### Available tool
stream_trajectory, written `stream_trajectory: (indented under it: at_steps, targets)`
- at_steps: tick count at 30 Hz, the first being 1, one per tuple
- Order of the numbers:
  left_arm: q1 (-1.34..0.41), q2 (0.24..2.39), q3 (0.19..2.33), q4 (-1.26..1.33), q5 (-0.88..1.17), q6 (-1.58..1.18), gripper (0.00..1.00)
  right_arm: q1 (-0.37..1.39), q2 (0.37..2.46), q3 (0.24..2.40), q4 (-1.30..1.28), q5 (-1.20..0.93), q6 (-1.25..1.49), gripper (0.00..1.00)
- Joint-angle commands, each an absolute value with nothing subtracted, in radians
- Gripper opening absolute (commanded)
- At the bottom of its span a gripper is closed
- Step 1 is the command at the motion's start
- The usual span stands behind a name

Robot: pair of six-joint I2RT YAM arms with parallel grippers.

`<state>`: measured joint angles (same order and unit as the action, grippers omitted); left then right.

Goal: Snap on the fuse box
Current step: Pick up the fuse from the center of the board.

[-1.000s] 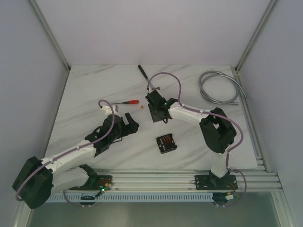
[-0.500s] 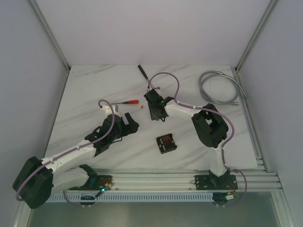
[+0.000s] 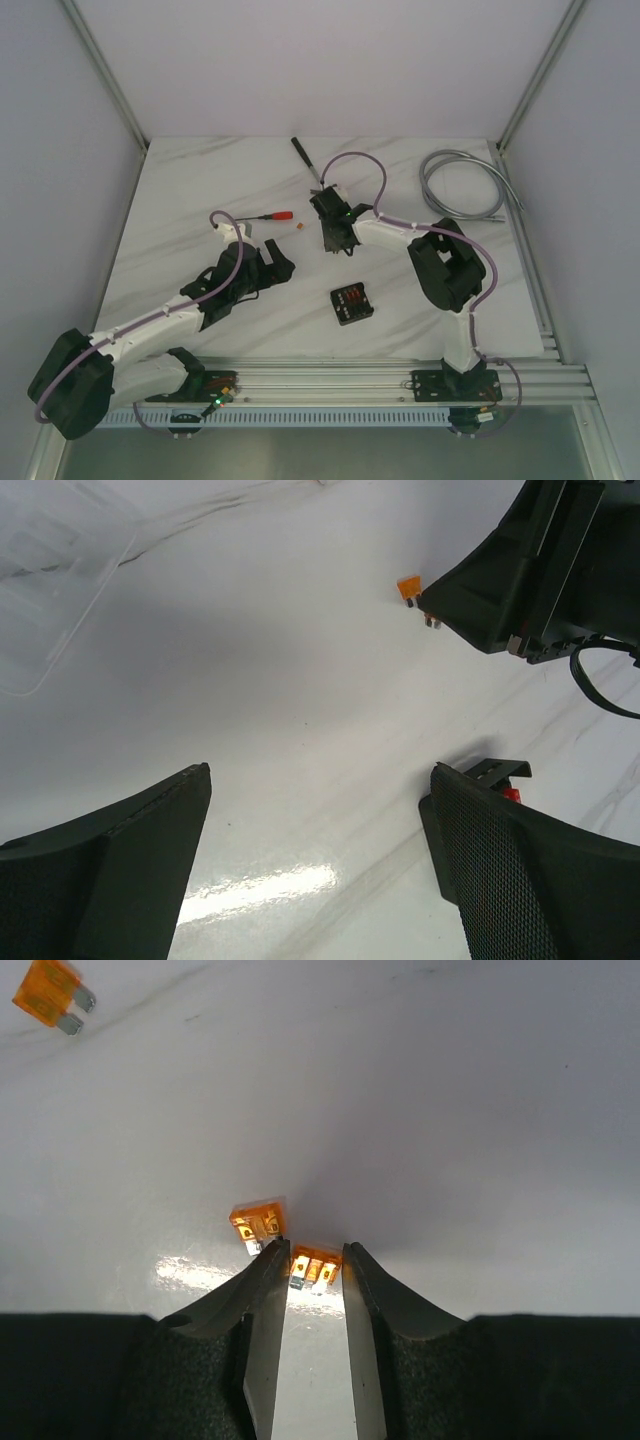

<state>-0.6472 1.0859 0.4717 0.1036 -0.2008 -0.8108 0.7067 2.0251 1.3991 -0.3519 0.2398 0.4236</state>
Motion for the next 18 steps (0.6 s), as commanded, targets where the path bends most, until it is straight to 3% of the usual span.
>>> stream_trajectory:
  at_steps: [1,11,18]
  targets:
    - [-0.641,1.089,0.466,0.1,-0.189,-0.808,1.0,0.703,2.035,1.373,-0.375,0.223,0.442,0.34]
    - [-0.642,1.102,0.473,0.103,-0.182,-0.812,1.0,0.719,2.066,1.392,-0.453,0.256,0.435,0.38]
    - [-0.641,1.087,0.468,0.103,-0.183,-0.812,1.0,0.698,2.031,1.323,-0.467,0.291,0.401,0.28]
